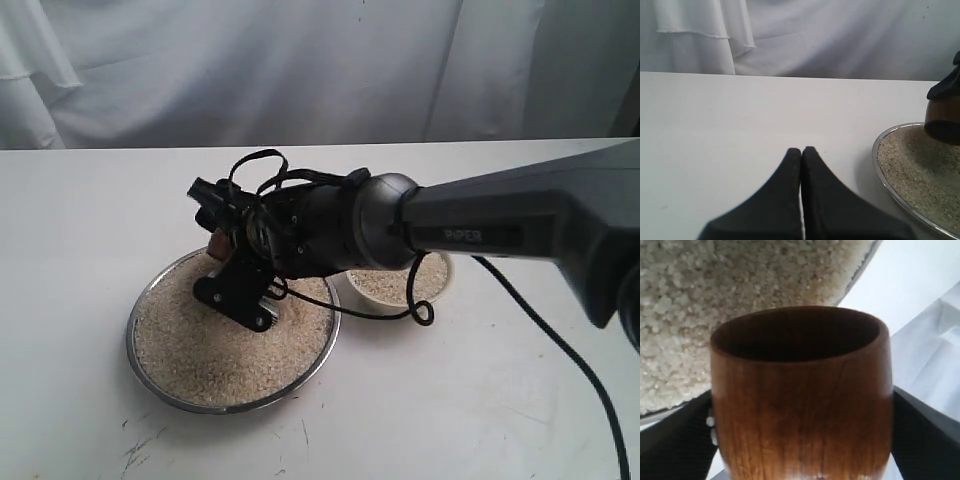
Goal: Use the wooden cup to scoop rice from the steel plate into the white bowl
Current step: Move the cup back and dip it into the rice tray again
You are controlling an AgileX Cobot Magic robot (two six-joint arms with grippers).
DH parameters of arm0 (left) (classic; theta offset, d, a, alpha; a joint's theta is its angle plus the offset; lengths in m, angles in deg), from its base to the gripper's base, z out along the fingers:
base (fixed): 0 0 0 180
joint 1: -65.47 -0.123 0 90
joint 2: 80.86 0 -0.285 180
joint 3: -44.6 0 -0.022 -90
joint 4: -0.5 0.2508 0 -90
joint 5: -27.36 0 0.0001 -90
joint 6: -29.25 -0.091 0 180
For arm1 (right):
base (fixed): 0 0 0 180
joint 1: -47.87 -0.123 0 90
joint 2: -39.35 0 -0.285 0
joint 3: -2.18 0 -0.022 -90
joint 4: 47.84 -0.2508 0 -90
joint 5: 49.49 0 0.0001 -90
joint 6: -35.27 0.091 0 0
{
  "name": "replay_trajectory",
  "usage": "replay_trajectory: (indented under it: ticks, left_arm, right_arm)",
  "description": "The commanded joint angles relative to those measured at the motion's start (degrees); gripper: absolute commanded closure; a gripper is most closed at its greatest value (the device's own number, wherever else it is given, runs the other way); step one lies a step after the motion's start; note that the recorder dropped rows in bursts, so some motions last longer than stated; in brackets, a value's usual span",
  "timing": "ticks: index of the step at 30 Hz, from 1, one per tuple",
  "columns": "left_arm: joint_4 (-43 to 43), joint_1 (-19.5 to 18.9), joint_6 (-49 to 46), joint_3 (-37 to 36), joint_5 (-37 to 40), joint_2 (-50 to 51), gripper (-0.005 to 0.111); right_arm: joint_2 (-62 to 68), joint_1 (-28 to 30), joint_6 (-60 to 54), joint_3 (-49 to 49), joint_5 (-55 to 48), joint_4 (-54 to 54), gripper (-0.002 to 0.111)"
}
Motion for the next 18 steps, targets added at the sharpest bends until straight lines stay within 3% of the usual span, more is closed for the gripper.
replay_trajectory:
  ticks: [1,9,18]
  left_arm:
    - [-0.04,0.09,0.18,-0.26,-0.36,-0.29,0.107]
    - [-0.04,0.09,0.18,-0.26,-0.36,-0.29,0.107]
    - [-0.04,0.09,0.18,-0.26,-0.36,-0.29,0.107]
  right_arm:
    - [1.79,-0.31,0.09,-0.71,-0.17,6.61,0.108]
    - [2.96,-3.84,-1.91,-0.71,1.31,-0.9,0.108]
    - [2.96,-4.28,-20.82,-0.71,-4.57,-42.6,0.108]
